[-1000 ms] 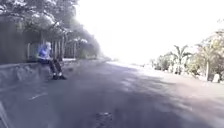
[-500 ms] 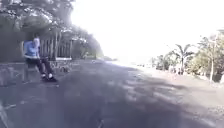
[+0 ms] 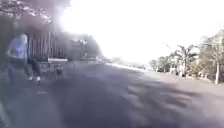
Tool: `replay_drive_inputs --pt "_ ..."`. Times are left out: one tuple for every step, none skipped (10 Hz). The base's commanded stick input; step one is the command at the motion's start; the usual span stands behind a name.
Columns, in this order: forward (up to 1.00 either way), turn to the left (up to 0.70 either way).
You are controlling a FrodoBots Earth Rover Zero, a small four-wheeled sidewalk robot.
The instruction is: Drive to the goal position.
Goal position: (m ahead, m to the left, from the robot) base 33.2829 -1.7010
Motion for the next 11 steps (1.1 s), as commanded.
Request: replay_drive_inputs --pt "1.0 0.0" --pt "1.0 0.0" --pt "1.0 0.0" --pt "1.0 0.0" --pt "1.0 0.0" --pt "1.0 0.0" --pt "1.0 0.0" --pt "1.0 0.0" --pt "1.0 0.0" --pt "1.0 0.0" --pt "1.0 0.0"
